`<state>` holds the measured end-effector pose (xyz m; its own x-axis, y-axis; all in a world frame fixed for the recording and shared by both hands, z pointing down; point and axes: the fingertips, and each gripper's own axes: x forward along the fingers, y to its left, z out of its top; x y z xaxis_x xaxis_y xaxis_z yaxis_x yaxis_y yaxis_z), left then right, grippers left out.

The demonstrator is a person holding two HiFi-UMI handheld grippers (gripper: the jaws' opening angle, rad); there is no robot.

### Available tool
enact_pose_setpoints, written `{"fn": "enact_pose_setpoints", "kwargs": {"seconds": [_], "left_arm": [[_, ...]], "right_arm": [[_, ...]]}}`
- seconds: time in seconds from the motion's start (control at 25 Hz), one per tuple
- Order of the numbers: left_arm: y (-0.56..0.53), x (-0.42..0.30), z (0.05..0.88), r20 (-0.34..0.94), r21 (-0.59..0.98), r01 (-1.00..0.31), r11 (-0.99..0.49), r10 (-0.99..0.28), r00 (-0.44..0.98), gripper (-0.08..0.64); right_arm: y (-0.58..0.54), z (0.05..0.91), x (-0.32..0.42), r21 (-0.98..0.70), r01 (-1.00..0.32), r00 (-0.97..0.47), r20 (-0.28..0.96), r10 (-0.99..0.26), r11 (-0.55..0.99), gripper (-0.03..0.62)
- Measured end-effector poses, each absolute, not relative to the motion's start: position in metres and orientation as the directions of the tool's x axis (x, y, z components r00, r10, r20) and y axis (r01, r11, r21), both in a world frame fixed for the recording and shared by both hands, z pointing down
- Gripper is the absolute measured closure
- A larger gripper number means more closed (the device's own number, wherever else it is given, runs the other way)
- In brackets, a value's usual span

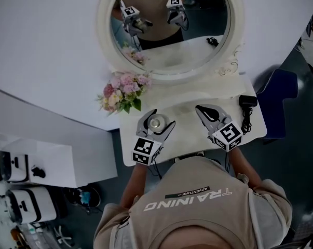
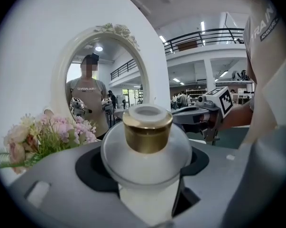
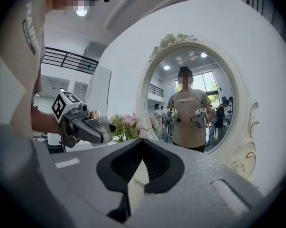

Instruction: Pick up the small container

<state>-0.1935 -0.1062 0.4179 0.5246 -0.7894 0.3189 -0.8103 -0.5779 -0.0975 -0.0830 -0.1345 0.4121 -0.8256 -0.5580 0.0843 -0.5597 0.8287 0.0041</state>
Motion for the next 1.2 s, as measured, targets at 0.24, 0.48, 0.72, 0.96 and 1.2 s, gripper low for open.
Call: {"fn": "enact_pose_setpoints", "kwargs": {"seconds": [0.24, 0.48, 0.72, 0.96, 1.2], "left_arm": [[-0.124, -0.2, 0.399, 0.26, -0.118, -0.826, -0.55, -0.82, 0.509, 0.203], [-0.135, -0.203, 0.392, 0.247, -0.103, -0.83, -0.549, -0.822, 0.513, 0.203], [-0.144, -0.211, 0.38, 0.224, -0.098, -0.842, -0.53, -0.836, 0.501, 0.204], [-0.14, -0.214, 0.39, 0.247, -0.092, -0.843, -0.529, -0.833, 0.496, 0.204], [-0.141, -0.219, 0.398, 0.256, -0.08, -0.847, -0.526, -0.832, 0.492, 0.204]], "right_arm": [[-0.141, 0.385, -0.074, 0.027, -0.577, -0.816, 0.03, -0.577, 0.817, 0.589], [-0.149, 0.365, -0.077, 0.061, -0.585, -0.81, -0.002, -0.586, 0.809, 0.589], [-0.155, 0.362, -0.079, 0.056, -0.584, -0.812, -0.008, -0.584, 0.81, 0.589], [-0.155, 0.368, -0.083, 0.035, -0.582, -0.813, -0.016, -0.582, 0.812, 0.589], [-0.16, 0.374, -0.097, 0.021, -0.551, -0.834, -0.023, -0.551, 0.834, 0.589]]}}
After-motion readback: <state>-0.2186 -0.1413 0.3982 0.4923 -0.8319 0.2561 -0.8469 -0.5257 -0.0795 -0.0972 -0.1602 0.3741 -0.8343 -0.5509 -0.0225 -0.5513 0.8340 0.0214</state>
